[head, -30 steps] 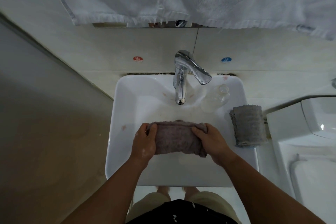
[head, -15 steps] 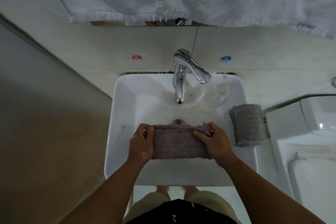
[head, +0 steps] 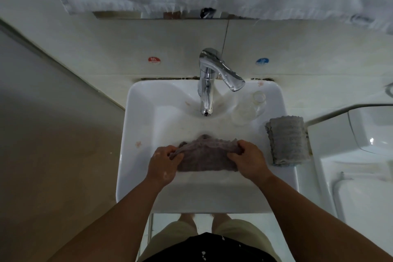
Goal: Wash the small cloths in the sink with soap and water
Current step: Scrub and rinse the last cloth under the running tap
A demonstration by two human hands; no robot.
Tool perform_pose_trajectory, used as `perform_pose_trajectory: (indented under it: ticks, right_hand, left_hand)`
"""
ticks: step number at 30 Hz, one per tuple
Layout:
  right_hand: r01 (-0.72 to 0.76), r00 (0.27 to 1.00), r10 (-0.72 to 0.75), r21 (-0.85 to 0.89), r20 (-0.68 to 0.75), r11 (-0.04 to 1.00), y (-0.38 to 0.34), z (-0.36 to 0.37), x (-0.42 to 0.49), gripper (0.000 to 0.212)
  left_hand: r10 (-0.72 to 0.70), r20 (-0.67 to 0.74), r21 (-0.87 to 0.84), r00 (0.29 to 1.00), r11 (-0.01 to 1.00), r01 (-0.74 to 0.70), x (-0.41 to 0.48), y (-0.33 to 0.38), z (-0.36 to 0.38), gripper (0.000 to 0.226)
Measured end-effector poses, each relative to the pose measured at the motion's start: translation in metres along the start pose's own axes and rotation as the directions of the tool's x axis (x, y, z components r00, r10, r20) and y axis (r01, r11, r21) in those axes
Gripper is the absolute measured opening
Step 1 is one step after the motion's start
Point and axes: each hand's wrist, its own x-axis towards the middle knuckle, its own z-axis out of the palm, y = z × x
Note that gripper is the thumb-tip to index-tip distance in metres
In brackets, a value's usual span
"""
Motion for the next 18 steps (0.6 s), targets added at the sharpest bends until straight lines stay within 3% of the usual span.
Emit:
perform_pose_trajectory:
  ticks: [3, 6, 10, 13, 18]
  right_hand:
    - [0.104, 0.988, -0.107, -0.038, -0.109, 0.994, 0.001, 0.002, -0.002, 0.023]
    - [0.175, 0.972, -0.181, -0.051, -0.15, 0.983, 0.001, -0.004, -0.008, 0.017]
    - [0.206, 0.977, -0.205, 0.004, -0.059, 0.979, 0.01, -0.013, -0.016, 0.02]
    - [0.179, 0.982, -0.176, -0.048, 0.062, 0.983, 0.017, -0.018, -0.022, 0.019]
    - [0.092, 0.989, -0.075, -0.135, 0.13, 0.987, 0.024, -0.013, -0.021, 0.014]
  left_hand:
    - [0.074, -0.098, 0.126, 0.992, 0.99, -0.061, -0.002, -0.001, 0.005, 0.019]
    - [0.137, -0.106, 0.078, 0.985, 0.989, -0.129, -0.008, -0.001, -0.001, 0.015]
    - [0.177, -0.01, 0.004, 0.984, 0.984, -0.177, -0.016, -0.008, -0.012, 0.007]
    - [0.146, 0.094, -0.028, 0.985, 0.989, -0.144, -0.017, -0.011, -0.015, 0.008]
    - [0.163, 0.134, 0.099, 0.977, 0.979, -0.177, -0.006, -0.007, -0.009, 0.011]
